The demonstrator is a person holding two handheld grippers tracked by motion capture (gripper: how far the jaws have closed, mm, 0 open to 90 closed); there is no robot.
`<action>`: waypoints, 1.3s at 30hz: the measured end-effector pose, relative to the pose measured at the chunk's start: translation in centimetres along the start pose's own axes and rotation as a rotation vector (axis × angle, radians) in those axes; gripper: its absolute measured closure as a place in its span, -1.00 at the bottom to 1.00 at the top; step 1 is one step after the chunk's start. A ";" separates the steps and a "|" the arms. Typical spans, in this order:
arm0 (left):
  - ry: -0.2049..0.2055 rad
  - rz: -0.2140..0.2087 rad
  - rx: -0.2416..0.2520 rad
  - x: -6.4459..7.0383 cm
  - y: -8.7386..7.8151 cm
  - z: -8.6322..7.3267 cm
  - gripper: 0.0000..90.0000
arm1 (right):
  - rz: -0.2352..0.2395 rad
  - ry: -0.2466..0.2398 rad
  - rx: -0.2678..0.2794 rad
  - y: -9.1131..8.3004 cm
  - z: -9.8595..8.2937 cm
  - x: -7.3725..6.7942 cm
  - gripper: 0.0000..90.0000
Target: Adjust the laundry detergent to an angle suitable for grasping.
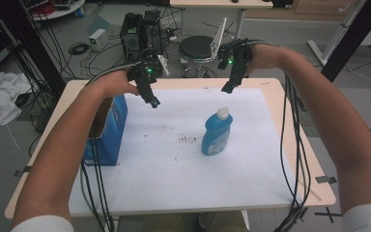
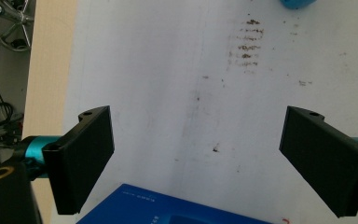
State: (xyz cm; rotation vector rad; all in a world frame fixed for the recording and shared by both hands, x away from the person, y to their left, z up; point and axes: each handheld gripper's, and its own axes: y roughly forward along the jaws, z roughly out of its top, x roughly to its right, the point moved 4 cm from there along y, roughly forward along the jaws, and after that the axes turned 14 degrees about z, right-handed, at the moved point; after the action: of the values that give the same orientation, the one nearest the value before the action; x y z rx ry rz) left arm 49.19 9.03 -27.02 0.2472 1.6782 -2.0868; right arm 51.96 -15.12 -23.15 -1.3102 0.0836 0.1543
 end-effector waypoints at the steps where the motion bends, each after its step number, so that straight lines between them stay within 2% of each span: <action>1: -0.001 0.001 0.002 0.0 0.0 0.0 -0.78 | 0.000 0.010 0.027 0.2 0.0 -0.1 -0.97; 3: 0.005 0.000 -0.004 0.0 0.0 -0.1 -0.78 | 0.002 0.014 0.022 0.1 0.0 -0.1 -0.97; 4: 0.000 -0.001 -0.002 0.1 0.0 -0.1 -0.78 | 0.000 0.010 -0.002 -0.1 -0.1 -0.1 -0.97; 5: -0.001 -0.004 -0.002 0.1 -0.1 0.0 -0.78 | 0.000 0.009 0.030 0.1 0.0 0.0 -0.97; 8: -0.002 -0.003 0.005 0.1 -0.1 0.1 -0.78 | 0.004 0.008 0.028 0.1 0.0 0.0 -0.97; 9: 0.001 -0.001 0.003 0.0 -0.1 0.1 -0.78 | 0.004 -0.004 0.002 -0.1 -0.1 0.1 -0.97; 11: -0.009 -0.001 0.002 0.1 0.0 0.0 -0.78 | 0.005 0.010 0.022 0.1 -0.1 0.2 -0.97; 14: 0.006 0.000 -0.011 0.0 0.0 -0.1 -0.78 | 0.005 0.003 0.029 0.1 -0.1 0.2 -0.97; 18: -0.009 -0.002 -0.003 0.0 -0.2 -0.2 -0.78 | 0.004 0.018 0.040 0.0 -0.1 0.0 -0.97; 19: -0.033 0.004 0.016 0.2 -0.2 -0.2 -0.78 | 0.004 -0.004 0.028 -0.1 -0.1 0.2 -0.97; 20: -0.010 0.005 0.003 0.1 -0.3 -0.3 -0.78 | 0.005 0.009 0.032 0.0 0.0 0.0 -0.97; 22: 0.002 0.002 -0.004 0.1 -0.4 -0.3 -0.78 | 0.003 -0.003 0.029 -0.1 0.0 0.0 -0.97; 24: -0.006 0.003 -0.002 0.2 -0.5 -0.3 -0.78 | 0.002 0.010 0.016 -0.2 0.1 -0.1 -0.97; 25: -0.008 0.000 0.003 0.2 -0.6 -0.3 -0.78 | 0.004 0.006 0.038 -0.1 0.1 -0.1 -0.97; 26: 0.000 0.007 0.003 0.1 -0.6 -0.3 -0.78 | 0.004 0.007 0.034 -0.1 0.1 -0.1 -0.97; 27: -0.008 0.006 0.007 0.2 -0.7 -0.3 -0.78 | 0.004 0.007 0.034 -0.1 0.1 -0.1 -0.97; 28: -0.042 0.011 0.026 0.4 -0.7 -0.3 -0.78 | 0.006 0.006 0.030 -0.2 0.0 -0.1 -0.97; 30: -0.042 0.009 0.025 0.3 -0.7 -0.3 -0.78 | 0.005 0.003 0.019 -0.3 -0.1 -0.1 -0.97; 31: -0.022 0.007 0.012 0.2 -0.8 -0.4 -0.78 | 0.005 0.003 0.019 -0.3 -0.1 -0.1 -0.97; 32: -0.053 0.009 0.027 0.4 -0.7 -0.3 -0.78 | 0.004 0.000 0.039 -0.2 -0.1 -0.1 -0.97; 33: -0.018 0.009 0.008 0.3 -0.7 -0.3 -0.78 | 0.005 -0.005 0.038 -0.2 -0.2 -0.2 -0.97; 34: -0.012 0.005 0.004 0.2 -0.7 -0.3 -0.78 | 0.003 0.010 0.034 -0.3 -0.2 -0.3 -0.97; 36: -0.011 0.008 0.003 0.2 -0.6 -0.3 -0.78 | -0.001 -0.002 0.030 -0.5 -0.4 -0.3 -0.97; 37: -0.011 0.008 0.003 0.2 -0.6 -0.3 -0.78 | 0.001 0.010 0.034 -0.5 -0.4 -0.4 -0.97; 38: -0.018 0.006 0.006 0.3 -0.6 -0.3 -0.78 | -0.002 -0.003 0.029 -0.6 -0.5 -0.4 -0.97; 39: -0.004 0.006 -0.004 0.2 -0.7 -0.3 -0.78 | -0.003 0.004 0.031 -0.6 -0.5 -0.5 -0.97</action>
State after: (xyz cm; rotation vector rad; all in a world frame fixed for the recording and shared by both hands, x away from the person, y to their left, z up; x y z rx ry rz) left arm 48.63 9.34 -26.57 0.2466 1.6771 -2.0786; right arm 51.62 -15.82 -22.64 -1.2801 0.0873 0.1469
